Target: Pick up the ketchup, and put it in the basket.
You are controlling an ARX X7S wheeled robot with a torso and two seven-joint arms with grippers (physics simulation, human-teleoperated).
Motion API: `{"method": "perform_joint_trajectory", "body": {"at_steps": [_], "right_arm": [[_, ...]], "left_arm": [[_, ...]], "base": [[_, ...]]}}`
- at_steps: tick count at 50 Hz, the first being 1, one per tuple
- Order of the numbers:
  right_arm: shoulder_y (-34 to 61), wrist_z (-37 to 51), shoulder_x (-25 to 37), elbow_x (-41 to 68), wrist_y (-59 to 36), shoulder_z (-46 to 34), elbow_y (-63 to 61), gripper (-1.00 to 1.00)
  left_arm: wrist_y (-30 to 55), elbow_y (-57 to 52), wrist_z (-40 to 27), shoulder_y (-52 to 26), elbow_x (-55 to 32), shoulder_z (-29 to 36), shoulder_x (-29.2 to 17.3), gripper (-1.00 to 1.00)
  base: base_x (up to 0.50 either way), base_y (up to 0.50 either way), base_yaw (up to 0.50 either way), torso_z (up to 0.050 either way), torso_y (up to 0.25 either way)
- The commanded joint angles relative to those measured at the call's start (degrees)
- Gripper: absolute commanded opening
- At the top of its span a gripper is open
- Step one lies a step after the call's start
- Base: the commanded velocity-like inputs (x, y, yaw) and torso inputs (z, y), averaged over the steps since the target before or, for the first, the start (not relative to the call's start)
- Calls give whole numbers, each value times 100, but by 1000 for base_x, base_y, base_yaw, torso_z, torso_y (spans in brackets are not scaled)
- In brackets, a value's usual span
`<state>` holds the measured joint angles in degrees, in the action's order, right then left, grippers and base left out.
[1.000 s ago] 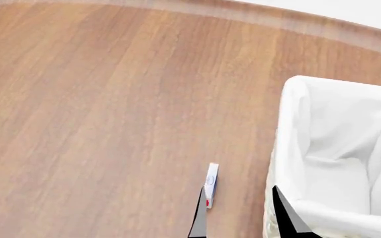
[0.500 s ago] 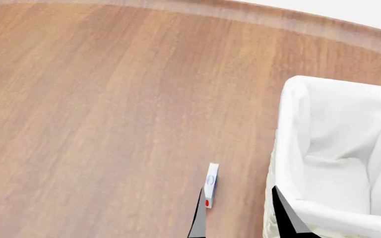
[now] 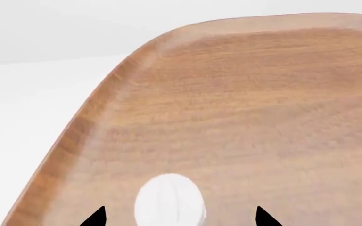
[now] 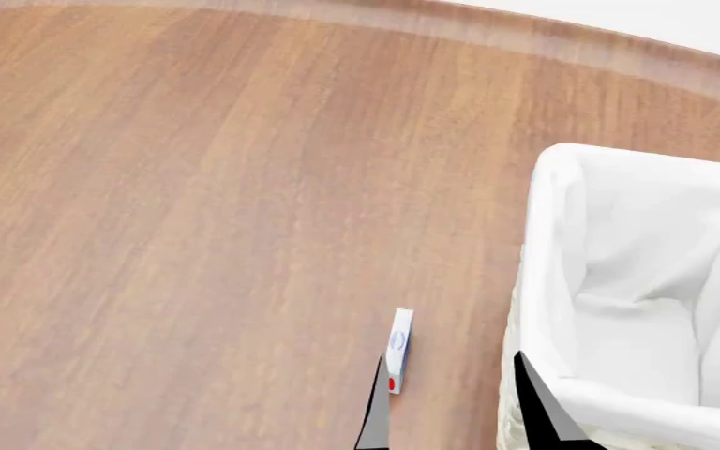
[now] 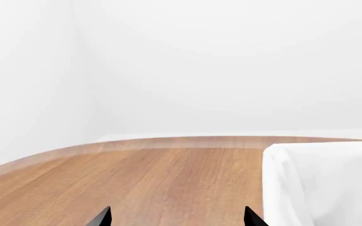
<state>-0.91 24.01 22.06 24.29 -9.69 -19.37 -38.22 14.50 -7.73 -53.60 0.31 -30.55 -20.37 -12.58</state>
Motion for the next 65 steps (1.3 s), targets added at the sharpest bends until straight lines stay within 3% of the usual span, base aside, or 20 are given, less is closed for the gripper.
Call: {"method": "perform_joint_trajectory", "body": {"at_steps": [1,7,18,21,27,31,32,48,56,59,65], "right_arm": [[-18,-166,-85,-57,106,167,90,100],[-16,-163,-78,-49,120,161,100,100],[-13,-151,-67,-45,132,138,106,100],[-3,-141,-65,-41,116,128,97,100],[7,-136,-59,-35,120,117,101,100],[8,-118,-50,-27,105,115,80,100],[11,-112,-48,-26,96,111,69,100],[3,-125,-35,-36,172,88,134,100],[3,-110,-23,-31,177,81,129,100],[5,-107,-22,-30,180,73,131,100],[18,-89,-12,-12,164,72,114,100]], "left_arm": [[-209,401,273,-59,58,-1,113,100],[-586,939,473,-139,203,53,176,100],[-304,741,288,-150,108,23,73,100],[-696,1252,495,-231,235,49,132,100],[-355,866,310,-185,122,41,48,100],[-608,1123,411,-201,203,52,99,100],[-790,1232,509,-199,254,67,121,-100],[-520,777,326,-114,132,70,39,-100],[-872,1156,543,-175,226,135,84,-100],[-537,628,311,-81,236,186,-17,-100],[-799,597,369,-65,564,385,-48,-100]], "base": [[0,0,0,0,0],[0,0,0,0,0],[0,0,0,0,0],[0,0,0,0,0],[0,0,0,0,0],[0,0,0,0,0],[0,0,0,0,0],[0,0,0,0,0],[0,0,0,0,0],[0,0,0,0,0],[0,0,0,0,0]]}}
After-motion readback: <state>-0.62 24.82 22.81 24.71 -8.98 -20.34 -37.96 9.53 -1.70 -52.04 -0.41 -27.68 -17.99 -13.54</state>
